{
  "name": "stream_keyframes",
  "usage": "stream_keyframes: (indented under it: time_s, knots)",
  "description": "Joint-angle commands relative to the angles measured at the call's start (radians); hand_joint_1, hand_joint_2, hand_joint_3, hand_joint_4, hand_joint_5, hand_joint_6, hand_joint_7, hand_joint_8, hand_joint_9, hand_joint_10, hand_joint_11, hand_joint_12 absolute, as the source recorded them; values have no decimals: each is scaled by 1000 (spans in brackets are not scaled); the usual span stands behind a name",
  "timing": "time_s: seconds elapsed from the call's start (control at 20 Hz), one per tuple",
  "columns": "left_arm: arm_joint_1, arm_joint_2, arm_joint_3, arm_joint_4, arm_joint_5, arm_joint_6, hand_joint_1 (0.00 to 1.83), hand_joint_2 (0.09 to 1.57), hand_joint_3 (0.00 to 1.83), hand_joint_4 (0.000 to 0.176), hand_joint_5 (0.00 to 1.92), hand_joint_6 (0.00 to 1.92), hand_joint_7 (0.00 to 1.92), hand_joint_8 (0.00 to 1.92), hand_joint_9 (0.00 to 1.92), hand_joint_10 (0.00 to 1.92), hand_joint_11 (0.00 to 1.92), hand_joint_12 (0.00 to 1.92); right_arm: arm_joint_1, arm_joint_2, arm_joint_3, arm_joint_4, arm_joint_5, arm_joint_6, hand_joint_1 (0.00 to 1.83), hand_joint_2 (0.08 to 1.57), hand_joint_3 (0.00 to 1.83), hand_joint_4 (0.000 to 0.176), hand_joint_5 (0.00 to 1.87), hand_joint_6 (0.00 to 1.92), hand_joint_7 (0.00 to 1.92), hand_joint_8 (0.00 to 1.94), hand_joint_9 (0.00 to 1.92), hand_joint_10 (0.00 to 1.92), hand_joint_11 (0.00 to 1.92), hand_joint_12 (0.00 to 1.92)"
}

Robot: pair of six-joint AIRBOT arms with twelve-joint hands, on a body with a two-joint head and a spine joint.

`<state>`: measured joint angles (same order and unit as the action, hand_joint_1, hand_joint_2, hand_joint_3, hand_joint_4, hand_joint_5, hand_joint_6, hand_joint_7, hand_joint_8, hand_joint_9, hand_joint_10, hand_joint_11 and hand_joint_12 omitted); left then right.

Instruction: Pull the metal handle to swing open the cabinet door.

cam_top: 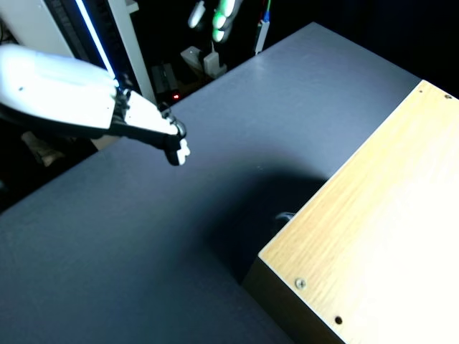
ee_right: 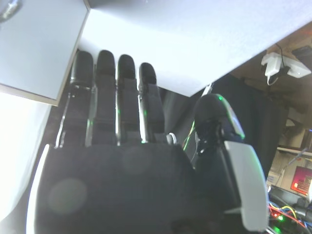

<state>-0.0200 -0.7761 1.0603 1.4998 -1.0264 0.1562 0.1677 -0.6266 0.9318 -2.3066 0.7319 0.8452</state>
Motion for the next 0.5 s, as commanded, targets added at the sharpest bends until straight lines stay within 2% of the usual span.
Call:
stream_keyframes:
  time_s: [0.0, 0.15, 0.2, 0.35, 0.45]
  knots:
    - [-9, 8, 1, -99, -25, 8, 0, 1506, 21, 0, 335, 3, 341, 2, 314, 4, 0, 689, 17, 8, -6, 40, -46, 3, 0, 1431, 15, 0, 376, 21, 370, 0, 316, 17, 0, 875]
    - [-9, 8, 1, -99, -25, 8, 0, 1498, 2, 0, 296, 0, 302, 0, 270, 0, 0, 627, 17, 9, -8, 37, -46, 3, 0, 1420, 2, 0, 376, 11, 370, 0, 320, 9, 0, 887]
    - [-9, 8, 1, -99, -25, 8, 0, 1466, 0, 0, 282, 0, 284, 1, 258, 0, 0, 601, 17, 9, -8, 37, -46, 3, 0, 1406, 0, 0, 363, 4, 340, 2, 295, 4, 0, 826]
    - [-9, 8, 1, -99, -25, 8, 0, 1406, 0, 0, 197, 1, 213, 3, 180, 1, 0, 402, 16, 9, -7, 33, -46, 3, 0, 1394, 0, 0, 372, 5, 349, 5, 292, 5, 0, 779]
    - [-9, 8, 1, -99, -25, 8, 0, 1418, 0, 0, 186, 1, 218, 3, 185, 2, 0, 403, 17, 8, -9, -87, -46, 124, 0, 1394, 0, 0, 380, 6, 356, 4, 299, 5, 0, 801]
